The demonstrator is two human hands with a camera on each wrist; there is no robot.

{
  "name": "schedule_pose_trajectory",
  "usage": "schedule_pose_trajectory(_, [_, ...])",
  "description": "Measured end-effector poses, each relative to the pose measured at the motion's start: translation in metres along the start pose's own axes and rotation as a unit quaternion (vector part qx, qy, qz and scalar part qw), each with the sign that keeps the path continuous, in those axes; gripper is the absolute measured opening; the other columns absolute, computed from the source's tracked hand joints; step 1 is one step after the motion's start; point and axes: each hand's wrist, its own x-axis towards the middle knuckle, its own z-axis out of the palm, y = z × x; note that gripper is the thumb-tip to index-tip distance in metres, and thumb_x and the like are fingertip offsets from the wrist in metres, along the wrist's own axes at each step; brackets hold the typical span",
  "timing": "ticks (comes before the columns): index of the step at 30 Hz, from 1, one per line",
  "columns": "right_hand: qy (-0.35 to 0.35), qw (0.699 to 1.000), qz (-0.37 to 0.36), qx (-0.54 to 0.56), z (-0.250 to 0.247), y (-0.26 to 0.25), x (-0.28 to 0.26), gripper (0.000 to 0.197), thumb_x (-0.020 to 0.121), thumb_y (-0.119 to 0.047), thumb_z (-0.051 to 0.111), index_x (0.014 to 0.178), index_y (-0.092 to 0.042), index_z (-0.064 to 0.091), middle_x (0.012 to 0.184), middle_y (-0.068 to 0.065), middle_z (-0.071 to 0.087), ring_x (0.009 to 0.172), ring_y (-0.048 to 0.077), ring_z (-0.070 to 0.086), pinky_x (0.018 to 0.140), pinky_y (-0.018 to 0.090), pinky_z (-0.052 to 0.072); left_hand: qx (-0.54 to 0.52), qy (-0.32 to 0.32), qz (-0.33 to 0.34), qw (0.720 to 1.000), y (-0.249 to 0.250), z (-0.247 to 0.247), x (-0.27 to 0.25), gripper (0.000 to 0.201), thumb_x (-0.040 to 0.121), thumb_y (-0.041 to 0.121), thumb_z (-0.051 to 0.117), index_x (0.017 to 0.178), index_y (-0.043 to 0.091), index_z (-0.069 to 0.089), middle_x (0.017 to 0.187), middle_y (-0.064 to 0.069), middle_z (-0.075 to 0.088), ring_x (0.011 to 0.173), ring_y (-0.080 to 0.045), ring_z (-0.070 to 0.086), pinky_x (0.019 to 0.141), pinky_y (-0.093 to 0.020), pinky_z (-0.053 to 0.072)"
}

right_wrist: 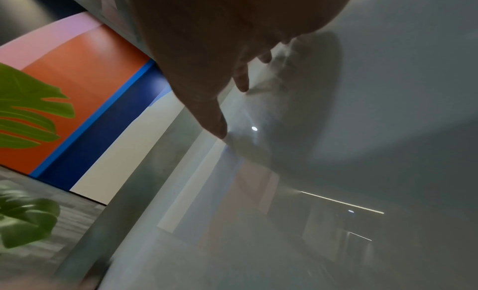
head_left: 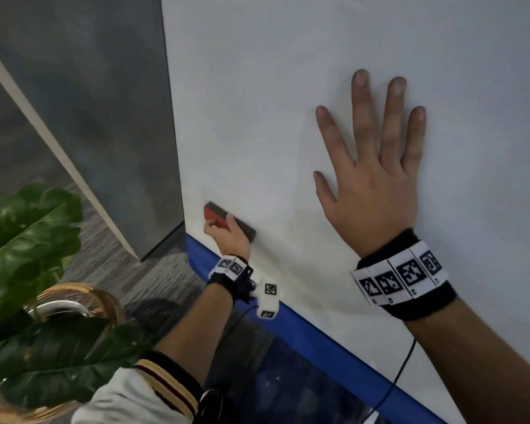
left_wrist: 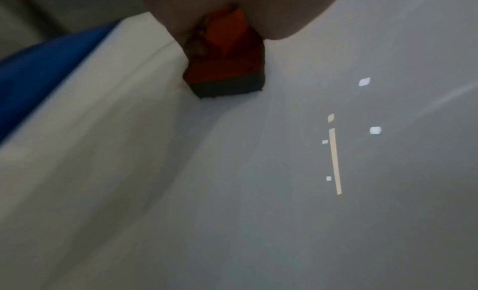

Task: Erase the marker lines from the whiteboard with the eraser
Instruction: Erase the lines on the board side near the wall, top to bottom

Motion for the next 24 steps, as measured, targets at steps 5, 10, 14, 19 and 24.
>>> schedule_pose_trajectory(5, [0.003, 1.000, 0.013, 0.003, 0.002, -0.004, 0.001, 0.079, 0.091, -0.029, 0.062, 0.160, -0.022, 0.024, 0.167, 0.017, 0.016, 0.152, 0.046, 0.013, 0.123, 0.052, -0.010, -0.045, 0.058, 0.234, 0.969, 0.105, -0.003, 0.059, 0.049, 0.102, 0.026, 0.055, 0.138, -0.002, 0.038, 0.131, -0.020, 0.056, 0.113, -0.026, 0.058, 0.098, -0.025, 0.045])
schedule_pose_trajectory(10, [0.005, 1.000, 0.016, -0.001, 0.004, -0.006, 0.000, 0.080, 0.091, -0.028, 0.062, 0.161, -0.021, 0.024, 0.167, 0.017, 0.018, 0.151, 0.046, 0.014, 0.123, 0.052, -0.010, -0.033, 0.065, 0.233, 0.970, 0.046, 0.003, 0.054, 0.048, 0.105, 0.019, 0.052, 0.145, -0.002, 0.034, 0.133, -0.016, 0.056, 0.115, -0.025, 0.059, 0.098, -0.024, 0.050])
schedule_pose_trajectory(14, [0.013, 1.000, -0.005, -0.001, 0.008, 0.000, -0.004, 0.077, 0.093, -0.029, 0.061, 0.160, -0.021, 0.024, 0.166, 0.017, 0.020, 0.151, 0.045, 0.015, 0.123, 0.050, -0.009, 0.017, 0.056, 0.034, 0.998, -0.076, 0.004, 0.017, 0.050, 0.107, 0.020, 0.051, 0.145, -0.004, 0.031, 0.134, -0.030, 0.054, 0.114, -0.042, 0.060, 0.096, -0.047, 0.051])
schedule_pose_trajectory(19, [-0.007, 1.000, -0.026, -0.002, 0.004, 0.007, -0.007, 0.078, 0.090, -0.024, 0.061, 0.160, -0.021, 0.026, 0.167, 0.017, 0.018, 0.152, 0.044, 0.015, 0.123, 0.049, -0.008, 0.059, 0.034, -0.187, 0.980, -0.133, 0.003, -0.012, 0.047, 0.107, 0.018, 0.050, 0.143, -0.008, 0.032, 0.140, -0.028, 0.048, 0.127, -0.043, 0.052, 0.107, -0.043, 0.040])
schedule_pose_trajectory(24, [-0.021, 0.998, -0.056, -0.003, 0.000, 0.015, -0.008, 0.076, 0.091, -0.023, 0.061, 0.159, -0.021, 0.027, 0.168, 0.017, 0.013, 0.154, 0.043, 0.013, 0.124, 0.049, -0.004, -0.026, 0.068, -0.014, 0.997, -0.028, -0.006, 0.035, 0.045, 0.106, 0.026, 0.054, 0.141, 0.004, 0.038, 0.131, -0.022, 0.059, 0.117, -0.035, 0.061, 0.094, -0.033, 0.047])
